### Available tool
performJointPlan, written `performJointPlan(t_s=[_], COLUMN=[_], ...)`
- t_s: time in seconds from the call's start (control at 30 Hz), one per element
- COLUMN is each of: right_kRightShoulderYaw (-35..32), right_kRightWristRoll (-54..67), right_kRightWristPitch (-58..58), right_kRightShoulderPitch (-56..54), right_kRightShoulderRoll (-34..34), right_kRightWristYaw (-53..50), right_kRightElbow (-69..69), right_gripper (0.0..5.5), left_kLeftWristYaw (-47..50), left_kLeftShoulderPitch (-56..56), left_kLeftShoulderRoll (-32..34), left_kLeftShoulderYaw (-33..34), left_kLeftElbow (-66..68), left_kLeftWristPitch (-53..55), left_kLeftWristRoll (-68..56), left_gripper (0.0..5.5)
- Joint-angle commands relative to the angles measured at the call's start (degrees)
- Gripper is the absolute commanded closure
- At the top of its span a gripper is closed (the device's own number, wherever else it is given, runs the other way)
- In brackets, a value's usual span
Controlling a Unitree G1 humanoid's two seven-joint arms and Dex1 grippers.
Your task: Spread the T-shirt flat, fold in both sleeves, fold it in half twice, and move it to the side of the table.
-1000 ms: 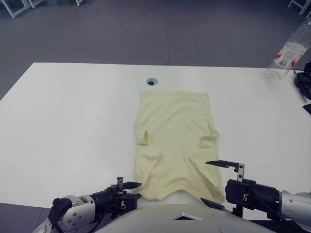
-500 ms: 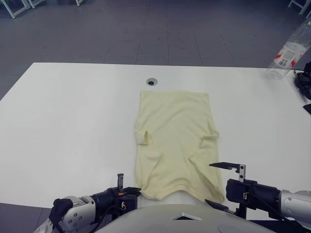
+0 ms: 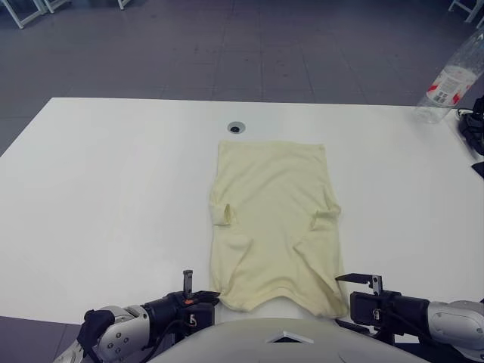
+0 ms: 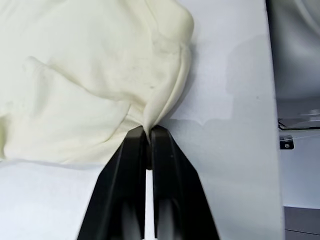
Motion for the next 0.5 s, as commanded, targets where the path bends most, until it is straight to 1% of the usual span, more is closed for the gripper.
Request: performJointPlan(t_s=[0.03,0.2,0.23,0.27,0.5], right_kRightShoulderYaw=[0.44,0.36,0.22,0.07,-0.12], right_kRightWristRoll=[-0.47,-0.38,-0.37,-0.37,-0.03], right_kRightWristPitch=[0.16,0.05,-0.02,-0.13,-0.62], right_kRightShoulderPitch=[-0.64,-0.54,-0.37,-0.20,-0.36], right_kRightShoulderRoll=[-0.61,-0.68,-0.71,-0.75,-0.57], right_kRightWristYaw=[0.31,0.54,0.61,0.67,0.96], right_kRightElbow=[0.64,0.60,0.55,0.55,0.61], right_gripper=[2.13,3.01,3.07,3.32,4.50], left_kLeftWristYaw=[-0.09,-0.04,-0.06,-0.07,-0.24], left_kLeftShoulderPitch=[0.36,0.35,0.39,0.43,0.23], left_kLeftShoulderRoll=[0.27,0.31,0.34,0.36,0.54], left_kLeftShoulderYaw=[-0.85,-0.87,-0.83,-0.80,-0.47], left_kLeftElbow=[-0.54,-0.80,-0.92,-1.02,-1.23], left_kLeftWristPitch=[0.55,0.80,0.88,0.95,1.17], left_kLeftWristRoll=[1.34,1.41,1.40,1.39,1.06], left_gripper=[5.50,5.50,5.50,5.50,5.50])
